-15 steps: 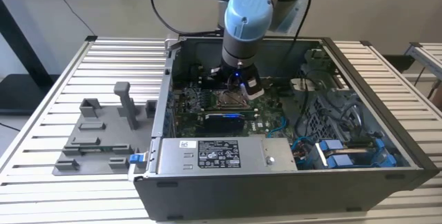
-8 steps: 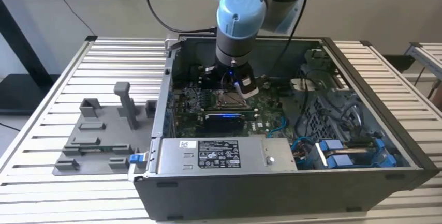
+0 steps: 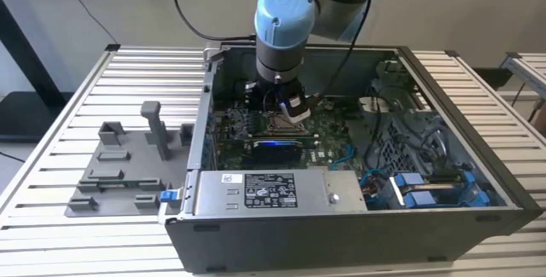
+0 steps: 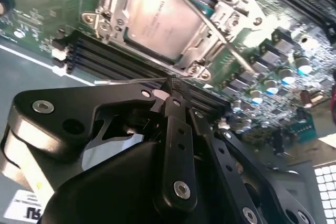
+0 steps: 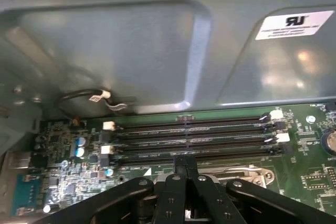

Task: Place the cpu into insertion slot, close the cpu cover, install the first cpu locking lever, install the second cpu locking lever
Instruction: 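Install the first cpu locking lever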

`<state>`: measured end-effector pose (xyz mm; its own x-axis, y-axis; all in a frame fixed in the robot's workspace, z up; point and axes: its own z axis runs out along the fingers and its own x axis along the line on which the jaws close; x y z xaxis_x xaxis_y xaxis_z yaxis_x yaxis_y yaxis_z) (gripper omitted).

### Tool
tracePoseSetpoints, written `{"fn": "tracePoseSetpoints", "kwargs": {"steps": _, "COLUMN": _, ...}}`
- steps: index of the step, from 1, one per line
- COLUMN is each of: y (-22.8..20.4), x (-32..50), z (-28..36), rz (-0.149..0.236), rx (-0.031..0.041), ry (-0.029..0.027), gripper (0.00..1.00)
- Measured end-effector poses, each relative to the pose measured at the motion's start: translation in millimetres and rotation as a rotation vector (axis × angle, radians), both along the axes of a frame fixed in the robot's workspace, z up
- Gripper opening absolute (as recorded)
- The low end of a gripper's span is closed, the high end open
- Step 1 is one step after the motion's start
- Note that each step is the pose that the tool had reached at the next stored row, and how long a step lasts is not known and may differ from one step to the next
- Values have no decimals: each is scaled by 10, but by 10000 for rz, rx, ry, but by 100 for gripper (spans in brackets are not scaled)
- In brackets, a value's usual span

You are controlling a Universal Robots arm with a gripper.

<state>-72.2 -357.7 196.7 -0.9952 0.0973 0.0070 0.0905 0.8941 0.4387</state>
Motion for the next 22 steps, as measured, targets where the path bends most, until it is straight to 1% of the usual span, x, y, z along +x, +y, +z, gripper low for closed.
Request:
{"fn": "tracePoseSetpoints", "kwargs": {"steps": 4, "y": -19, "x": -58, "z": 1, "rz": 1, "rx": 31, "ry": -24, "gripper": 11}}
{"fn": "tracePoseSetpoints", "kwargs": {"steps": 6, "y": -21, "x": -91, "z": 7, "rz": 1, "rx": 70, "ry": -28, "gripper": 11}}
{"fn": "tracePoseSetpoints", "kwargs": {"steps": 8, "y": -22, "x": -117, "z": 11, "rz": 1, "rx": 133, "ry": -31, "gripper": 11}}
{"fn": "tracePoseSetpoints", "kwargs": {"steps": 11, "y": -22, "x": -127, "z": 10, "rz": 3, "rx": 166, "ry": -42, "gripper": 11}}
{"fn": "tracePoseSetpoints", "kwargs": {"steps": 18, "y": -22, "x": -120, "z": -5, "rz": 48, "rx": 173, "ry": -53, "gripper": 11}}
{"fn": "tracePoseSetpoints", "kwargs": {"steps": 22, "y": -23, "x": -89, "z": -13, "rz": 107, "rx": 174, "ry": -56, "gripper": 11}}
